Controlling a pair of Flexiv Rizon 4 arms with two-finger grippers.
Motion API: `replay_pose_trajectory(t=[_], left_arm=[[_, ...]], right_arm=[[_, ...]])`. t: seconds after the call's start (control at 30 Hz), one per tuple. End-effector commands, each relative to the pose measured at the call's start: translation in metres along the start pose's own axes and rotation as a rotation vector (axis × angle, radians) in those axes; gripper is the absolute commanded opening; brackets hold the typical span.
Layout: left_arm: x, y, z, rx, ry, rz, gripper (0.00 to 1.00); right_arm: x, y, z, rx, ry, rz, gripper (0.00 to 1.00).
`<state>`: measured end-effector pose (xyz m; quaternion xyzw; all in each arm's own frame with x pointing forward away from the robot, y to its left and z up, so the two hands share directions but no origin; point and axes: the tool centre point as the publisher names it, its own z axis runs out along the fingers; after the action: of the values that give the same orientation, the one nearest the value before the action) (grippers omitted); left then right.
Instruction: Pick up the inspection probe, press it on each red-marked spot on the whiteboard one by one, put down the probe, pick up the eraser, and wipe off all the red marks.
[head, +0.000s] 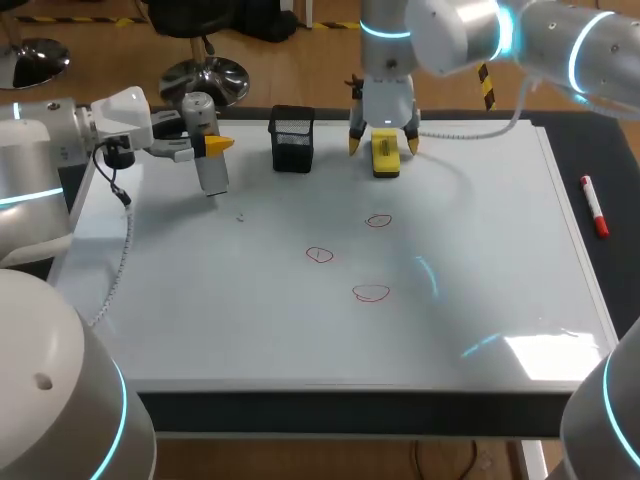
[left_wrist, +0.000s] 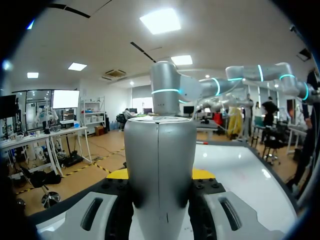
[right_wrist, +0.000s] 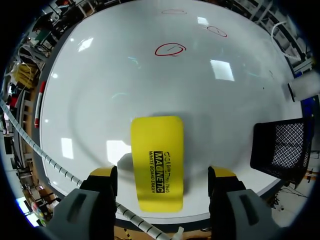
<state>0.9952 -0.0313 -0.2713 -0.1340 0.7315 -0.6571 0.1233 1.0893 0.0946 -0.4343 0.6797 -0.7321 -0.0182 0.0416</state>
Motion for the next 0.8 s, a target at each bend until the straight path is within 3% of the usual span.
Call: replay_pose_trajectory(t=[0.03, 0.1, 0.2, 0.27, 0.3, 0.43, 0.47, 0.8], left_arm=[[-0.0001, -0.0007, 0.0, 0.001, 0.0, 0.001, 0.0], [-0.0001, -0.0007, 0.0, 0.001, 0.0, 0.001, 0.0], [-0.0001, -0.0007, 0.0, 0.001, 0.0, 0.001, 0.0], [-0.0001, -0.0007, 0.0, 0.001, 0.0, 0.001, 0.0], [-0.0001, -0.0007, 0.0, 0.001, 0.0, 0.001, 0.0], [-0.0001, -0.0007, 0.0, 0.001, 0.0, 0.001, 0.0], [-0.0001, -0.0007, 0.0, 0.001, 0.0, 0.001, 0.0], [-0.0001, -0.0007, 0.0, 0.001, 0.0, 0.001, 0.0]], right_arm=[[0.0029, 0.0004, 0.0001, 0.004, 0.01, -0.005, 0.64], [0.0028, -0.0004, -0.0008, 0.007, 0.011, -0.004, 0.5], [0.0026, -0.0005, -0.0011, 0.007, 0.012, -0.004, 0.47], [0.0024, -0.0003, -0.0011, 0.006, 0.011, -0.004, 0.36], [0.0021, 0.0, -0.0007, 0.006, 0.01, -0.004, 0.24], [0.0016, 0.0018, 0.0007, 0.004, 0.009, -0.003, 0.1], [0.0017, 0.0022, 0.0012, 0.005, 0.008, -0.003, 0.0], [0.0025, 0.0055, -0.0006, 0.008, 0.001, 0.011, 0.0]])
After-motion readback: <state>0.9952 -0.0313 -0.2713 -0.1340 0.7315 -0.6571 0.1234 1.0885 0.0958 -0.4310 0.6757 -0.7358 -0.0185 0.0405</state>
